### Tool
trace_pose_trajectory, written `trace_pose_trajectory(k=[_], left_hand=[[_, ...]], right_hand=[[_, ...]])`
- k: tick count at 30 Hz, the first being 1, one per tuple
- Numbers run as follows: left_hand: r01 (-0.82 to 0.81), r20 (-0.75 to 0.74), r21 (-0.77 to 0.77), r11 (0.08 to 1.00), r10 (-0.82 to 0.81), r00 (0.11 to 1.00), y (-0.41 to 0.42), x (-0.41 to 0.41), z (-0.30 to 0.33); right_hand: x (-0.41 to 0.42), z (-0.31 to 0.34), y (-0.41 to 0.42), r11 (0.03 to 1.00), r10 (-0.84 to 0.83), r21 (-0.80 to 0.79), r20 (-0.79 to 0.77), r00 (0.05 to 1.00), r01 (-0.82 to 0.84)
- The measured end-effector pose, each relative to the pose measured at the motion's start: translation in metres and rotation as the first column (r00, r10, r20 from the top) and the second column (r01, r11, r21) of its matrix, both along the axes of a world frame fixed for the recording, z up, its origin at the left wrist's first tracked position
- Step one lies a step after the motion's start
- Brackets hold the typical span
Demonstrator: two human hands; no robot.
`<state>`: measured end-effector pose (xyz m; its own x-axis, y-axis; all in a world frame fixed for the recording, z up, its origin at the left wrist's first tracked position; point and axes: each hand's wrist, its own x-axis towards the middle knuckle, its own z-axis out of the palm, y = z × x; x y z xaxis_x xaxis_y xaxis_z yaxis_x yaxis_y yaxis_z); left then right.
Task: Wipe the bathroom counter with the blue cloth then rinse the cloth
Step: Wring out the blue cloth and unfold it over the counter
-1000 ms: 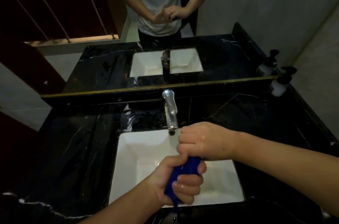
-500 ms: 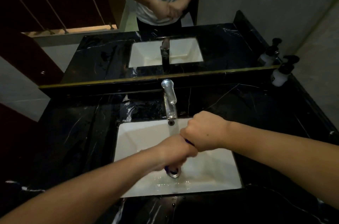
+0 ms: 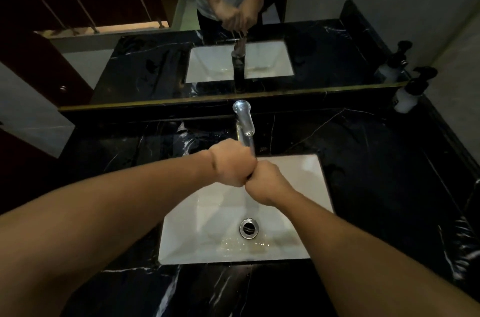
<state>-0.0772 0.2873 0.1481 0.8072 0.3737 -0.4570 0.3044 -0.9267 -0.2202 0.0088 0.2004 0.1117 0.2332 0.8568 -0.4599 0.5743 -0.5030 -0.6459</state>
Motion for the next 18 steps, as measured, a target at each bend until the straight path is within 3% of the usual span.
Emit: trace_pose_trajectory(k=[3, 5, 8, 10, 12, 13, 14, 15, 16, 18], left_hand=[[0.106, -0.04, 0.0, 0.994, -0.105, 0.994, 0.006, -0.004, 0.004], [0.069, -0.063, -0.017, 0.997, -0.07, 0.996, 0.001, -0.006, 0.006], [-0.232, -0.019, -0.123, 0.965, 0.231, 0.973, -0.015, -0.008, -0.004], [-0.387, 0.035, -0.384, 0.838, 0.432, 0.901, -0.021, -0.012, -0.012], [-0.431, 0.014, -0.66, 0.616, 0.583, 0.812, -0.022, -0.015, -0.014], [-0.465, -0.083, -0.788, 0.404, 0.679, 0.73, -0.021, -0.017, -0.013], [-0.486, -0.254, -0.865, 0.126, 0.725, 0.64, -0.019, -0.018, -0.011], [-0.511, -0.469, -0.846, -0.155, 0.672, 0.573, -0.019, -0.021, -0.008], [-0.522, -0.635, -0.769, -0.368, 0.53, 0.562, -0.019, -0.024, -0.006], [-0.479, -0.727, -0.627, -0.614, 0.241, 0.643, -0.023, -0.031, -0.002]], right_hand=[[-0.011, -0.004, -0.005, 0.995, -0.095, 0.002, -0.165, 0.982, 0.097], [-0.012, -0.005, -0.006, 0.998, -0.058, -0.013, -0.162, 0.985, 0.057], [0.001, 0.003, -0.003, 0.978, 0.204, -0.047, 0.079, 0.976, -0.201], [0.011, 0.016, -0.005, 0.92, 0.39, -0.082, 0.314, 0.866, -0.384], [0.016, 0.027, -0.014, 0.845, 0.458, -0.048, 0.578, 0.676, -0.532], [0.014, 0.032, -0.02, 0.791, 0.419, 0.023, 0.708, 0.569, -0.611], [0.013, 0.035, -0.025, 0.725, 0.376, 0.079, 0.786, 0.49, -0.684], [0.013, 0.036, -0.029, 0.669, 0.34, 0.134, 0.819, 0.462, -0.731], [0.017, 0.035, -0.031, 0.64, 0.336, 0.174, 0.813, 0.476, -0.748], [0.029, 0.035, -0.033, 0.583, 0.383, 0.217, 0.776, 0.501, -0.783]])
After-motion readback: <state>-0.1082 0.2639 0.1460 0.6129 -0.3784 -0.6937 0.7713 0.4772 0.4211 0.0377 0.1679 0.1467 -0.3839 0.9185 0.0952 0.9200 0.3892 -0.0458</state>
